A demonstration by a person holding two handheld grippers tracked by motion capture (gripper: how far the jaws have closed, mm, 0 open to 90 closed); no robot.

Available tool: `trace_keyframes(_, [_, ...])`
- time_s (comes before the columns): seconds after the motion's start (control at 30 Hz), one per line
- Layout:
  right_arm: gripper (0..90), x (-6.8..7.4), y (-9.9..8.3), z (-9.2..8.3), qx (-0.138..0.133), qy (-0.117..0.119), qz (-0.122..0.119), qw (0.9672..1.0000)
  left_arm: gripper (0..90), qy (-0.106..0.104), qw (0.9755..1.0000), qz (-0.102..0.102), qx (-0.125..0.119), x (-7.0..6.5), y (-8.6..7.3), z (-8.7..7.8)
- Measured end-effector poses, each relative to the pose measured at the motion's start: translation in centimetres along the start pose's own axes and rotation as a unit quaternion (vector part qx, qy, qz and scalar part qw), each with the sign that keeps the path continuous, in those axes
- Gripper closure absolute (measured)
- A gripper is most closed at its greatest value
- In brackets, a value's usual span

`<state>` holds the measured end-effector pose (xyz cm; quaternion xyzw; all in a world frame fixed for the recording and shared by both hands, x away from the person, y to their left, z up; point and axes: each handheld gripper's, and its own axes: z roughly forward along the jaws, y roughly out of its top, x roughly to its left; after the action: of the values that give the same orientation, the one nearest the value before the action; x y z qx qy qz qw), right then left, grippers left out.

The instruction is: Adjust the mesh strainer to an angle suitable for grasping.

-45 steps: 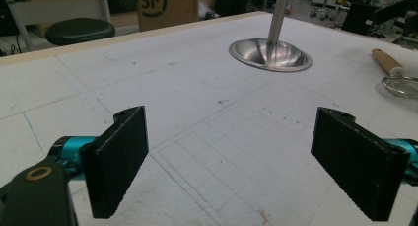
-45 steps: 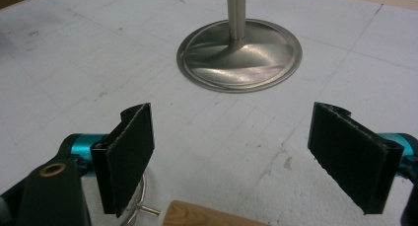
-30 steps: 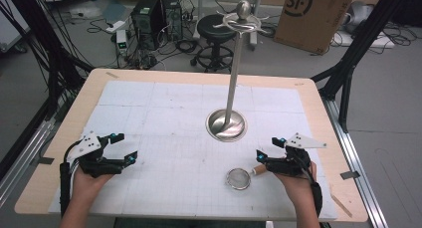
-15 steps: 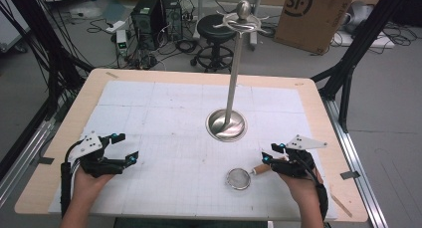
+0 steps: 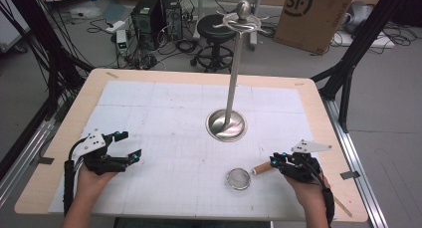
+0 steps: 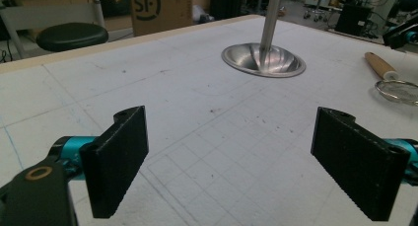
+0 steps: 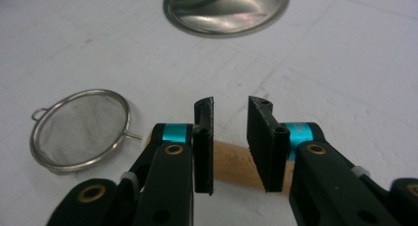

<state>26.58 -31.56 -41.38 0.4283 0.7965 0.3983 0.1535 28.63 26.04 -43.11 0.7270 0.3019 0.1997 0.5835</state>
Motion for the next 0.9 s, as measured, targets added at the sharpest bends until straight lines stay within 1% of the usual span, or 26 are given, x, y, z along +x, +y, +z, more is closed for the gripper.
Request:
trace_keyframes(0.03, [77.2,0.0,0.0,0.0,0.0,0.0,0.0,1.0,15.0,-0.001,1.0,0.0,0.0,0.0,0.0,0.0])
trace_keyframes(0.07, [79.7,-0.2,-0.2,-0.1,0.005,-0.004,0.005,1.0,15.0,-0.002,1.0,0.001,0.001,0.0,0.1,0.1])
trace_keyframes(0.13, [81.7,-0.7,-0.7,-0.2,0.016,-0.013,0.019,0.9996,15.0,-0.001,1.0,0.001,0.0,0.0,0.1,0.2])
trace_keyframes(0.2, [84.5,-1.2,-1.2,-0.3,0.019,-0.025,0.029,0.9991,15.0,-0.001,1.0,0.0,-0.002,0.0,0.1,0.3])
trace_keyframes(0.23, [84.9,-1.6,-1.6,-0.4,0.019,-0.04,0.032,0.9985,15.0,-0.001,1.0,0.0,-0.002,0.0,0.1,0.3])
trace_keyframes(0.27, [85.6,-1.8,-1.7,-0.4,0.019,-0.043,0.036,0.9983,15.0,-0.001,1.0,0.001,-0.001,0.0,0.1,0.3])
trace_keyframes(0.37, [86.2,-2.1,-2.0,-0.4,0.021,-0.044,0.038,0.9981,15.0,0.0,1.0,0.002,0.0,0.0,0.1,0.3])
trace_keyframes(0.4, [86.2,-2.1,-2.0,-0.3,0.026,-0.046,0.042,0.9977,15.0,-0.001,1.0,0.002,0.001,0.0,0.1,0.3])
trace_keyframes(0.47, [87.8,-2.2,-2.1,-0.1,0.034,-0.043,0.04,0.9977,15.0,0.0,1.0,0.002,0.002,0.0,0.1,0.3])
trace_keyframes(0.6, [87.8,-2.0,-2.1,0.6,0.047,-0.035,0.036,0.9976,15.0,-0.001,1.0,0.003,0.005,-0.1,0.1,0.3])
trace_keyframes(0.67, [87.8,-1.8,-2.0,1.1,0.047,-0.037,0.031,0.9977,15.0,-0.002,1.0,0.005,0.006,-0.2,0.1,0.2])
trace_keyframes(0.73, [87.8,-1.6,-1.8,1.5,0.045,-0.035,0.022,0.9981,15.0,-0.001,1.0,0.005,0.005,-0.2,0.1,0.2])
trace_keyframes(0.8, [87.8,-1.1,-1.6,2.0,0.05,-0.034,0.017,0.998,15.0,-0.002,0.9999,0.007,0.008,-0.2,0.1,0.1])
trace_keyframes(0.9, [87.7,-0.8,-1.2,2.6,0.05,-0.03,0.008,0.9983,15.0,0.0,0.9999,0.007,0.008,-0.3,0.1,-0.1])
